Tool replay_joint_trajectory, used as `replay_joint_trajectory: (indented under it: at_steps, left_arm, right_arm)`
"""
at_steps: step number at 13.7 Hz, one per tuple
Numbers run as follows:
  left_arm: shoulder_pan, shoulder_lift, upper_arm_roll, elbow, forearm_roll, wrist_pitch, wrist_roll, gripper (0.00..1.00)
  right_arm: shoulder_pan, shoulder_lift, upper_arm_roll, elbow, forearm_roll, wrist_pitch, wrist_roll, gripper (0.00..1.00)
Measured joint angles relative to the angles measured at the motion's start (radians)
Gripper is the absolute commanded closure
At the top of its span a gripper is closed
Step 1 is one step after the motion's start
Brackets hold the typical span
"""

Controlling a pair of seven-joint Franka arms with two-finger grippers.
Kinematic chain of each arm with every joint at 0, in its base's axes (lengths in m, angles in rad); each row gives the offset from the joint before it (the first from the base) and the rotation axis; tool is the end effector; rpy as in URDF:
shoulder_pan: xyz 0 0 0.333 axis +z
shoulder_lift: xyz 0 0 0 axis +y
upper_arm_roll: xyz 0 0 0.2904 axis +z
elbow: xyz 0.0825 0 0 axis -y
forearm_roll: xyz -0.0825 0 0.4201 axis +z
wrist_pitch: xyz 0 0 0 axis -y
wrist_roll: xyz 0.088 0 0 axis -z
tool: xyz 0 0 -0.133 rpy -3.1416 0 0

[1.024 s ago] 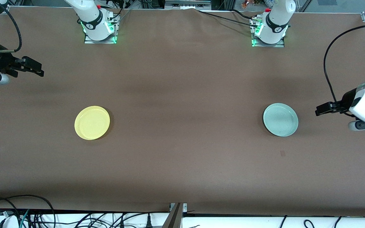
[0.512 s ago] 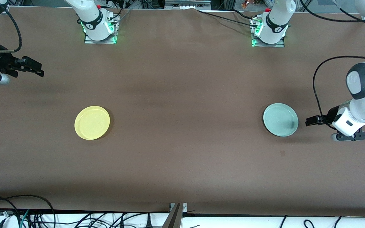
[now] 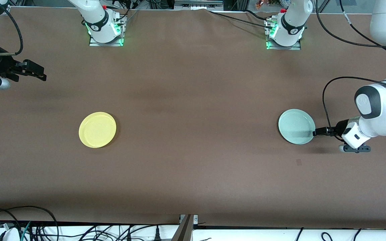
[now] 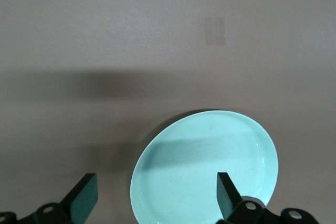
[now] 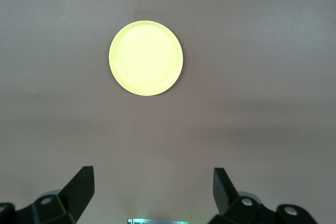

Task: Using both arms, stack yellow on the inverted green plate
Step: 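Close the left gripper on the green plate's rim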

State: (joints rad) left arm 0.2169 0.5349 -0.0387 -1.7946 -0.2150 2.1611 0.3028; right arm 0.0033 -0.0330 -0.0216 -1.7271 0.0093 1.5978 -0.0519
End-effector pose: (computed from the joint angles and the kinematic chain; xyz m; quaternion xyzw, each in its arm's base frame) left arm 0.6383 0.1018 0.1673 0.9920 0.0071 -0.0591 0.1111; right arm 0.5747 -0.0094 0.5153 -0.9987 -0.0165 0.0479 0.0067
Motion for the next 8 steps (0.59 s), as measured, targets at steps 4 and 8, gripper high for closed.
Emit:
replay_joint_trajectory:
  at_steps: [4, 8]
  left_arm:
    - [0.020, 0.022, 0.001, -0.041, -0.036, 0.074, 0.088, 0.00]
    - [0.028, 0.053, 0.005, -0.061, -0.069, 0.080, 0.120, 0.10]
  right_arm:
    - [0.000, 0.000, 0.000, 0.000, 0.000, 0.000, 0.000, 0.00]
    - [0.000, 0.000, 0.000, 0.000, 0.000, 0.000, 0.000, 0.00]
